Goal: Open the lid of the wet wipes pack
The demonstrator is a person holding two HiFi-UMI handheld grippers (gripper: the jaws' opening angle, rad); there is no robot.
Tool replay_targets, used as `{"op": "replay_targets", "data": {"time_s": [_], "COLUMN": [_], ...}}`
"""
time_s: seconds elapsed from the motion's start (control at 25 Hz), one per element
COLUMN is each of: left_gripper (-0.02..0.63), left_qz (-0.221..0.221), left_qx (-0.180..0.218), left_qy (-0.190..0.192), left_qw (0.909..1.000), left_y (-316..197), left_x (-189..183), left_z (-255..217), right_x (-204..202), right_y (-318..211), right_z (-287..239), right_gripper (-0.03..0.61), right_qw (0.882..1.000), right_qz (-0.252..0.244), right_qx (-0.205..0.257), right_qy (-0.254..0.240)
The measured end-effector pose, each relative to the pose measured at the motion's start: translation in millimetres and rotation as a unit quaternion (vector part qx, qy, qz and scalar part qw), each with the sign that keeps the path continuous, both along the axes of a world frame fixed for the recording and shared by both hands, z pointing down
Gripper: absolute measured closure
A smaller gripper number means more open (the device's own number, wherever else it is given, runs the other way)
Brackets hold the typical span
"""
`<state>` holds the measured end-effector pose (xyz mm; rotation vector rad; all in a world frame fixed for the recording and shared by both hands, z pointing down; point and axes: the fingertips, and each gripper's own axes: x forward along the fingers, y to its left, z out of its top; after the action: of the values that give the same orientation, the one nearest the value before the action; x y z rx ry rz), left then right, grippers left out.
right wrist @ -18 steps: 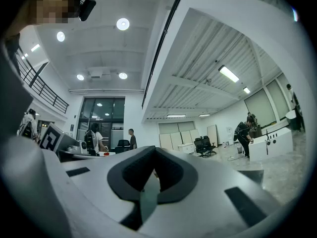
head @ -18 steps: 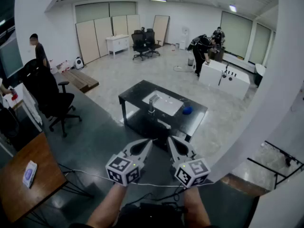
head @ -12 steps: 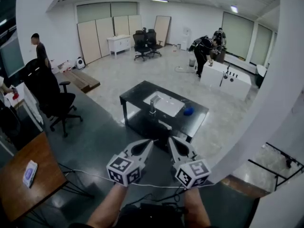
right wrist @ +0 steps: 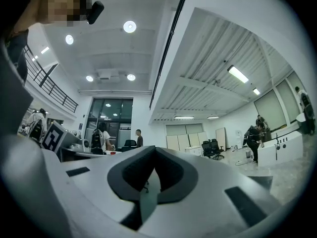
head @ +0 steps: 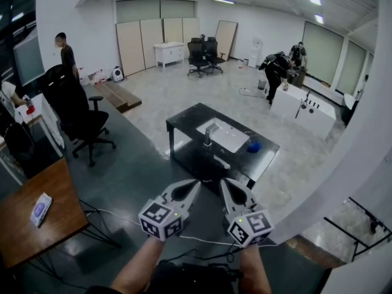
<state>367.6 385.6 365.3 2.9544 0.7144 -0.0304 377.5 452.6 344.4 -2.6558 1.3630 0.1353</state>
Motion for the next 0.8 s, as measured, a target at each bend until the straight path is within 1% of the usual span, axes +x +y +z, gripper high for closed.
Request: {"op": "replay_targets", "data": {"time_s": [0.08,0.16,0.28,0.36,0.48,0.64,0.8], "left_gripper": [0.611,0.611,0.612,0.612,0.612,0.611,0.611], "left_qz": [-0.019,-0.042,-0.078,-0.111,-0.176,-0.246,-0.308], "left_qx": [-0.003,-0.006,-0.004,-0.002,-0.001,-0.001,-0.005], "left_qy": [0.0,-0.002,-0.006,-0.009,-0.017,-0.022,-0.026], "left_qw": [0.9998,0.9991,0.9969,0.9938,0.9843,0.9691,0.9512], "left_y": [-15.3,-34.7,-68.8,-93.7,-134.4,-185.2,-234.0], "left_x": [-6.4,-13.6,-26.0,-41.4,-75.0,-114.4,-154.5], "left_z": [0.7,2.8,6.7,7.1,7.9,8.7,10.3], "right_x": [-2.0,-6.1,-17.1,-27.8,-46.7,-70.3,-99.6], "right_y": [-13.6,-32.8,-68.2,-94.5,-138.2,-191.6,-246.6], "right_z": [4.6,9.2,12.4,13.4,16.8,18.5,24.2], "right_gripper": [0.566,0.566,0.566,0.566,0.566,0.566,0.566], "right_qw": [1.0,0.999,0.995,0.99,0.979,0.964,0.946], "right_qz": [-0.013,-0.04,-0.094,-0.136,-0.201,-0.261,-0.32], "right_qx": [-0.011,-0.016,-0.024,-0.03,-0.038,-0.047,-0.054], "right_qy": [0.003,0.004,0.01,0.014,0.011,0.009,0.01]}}
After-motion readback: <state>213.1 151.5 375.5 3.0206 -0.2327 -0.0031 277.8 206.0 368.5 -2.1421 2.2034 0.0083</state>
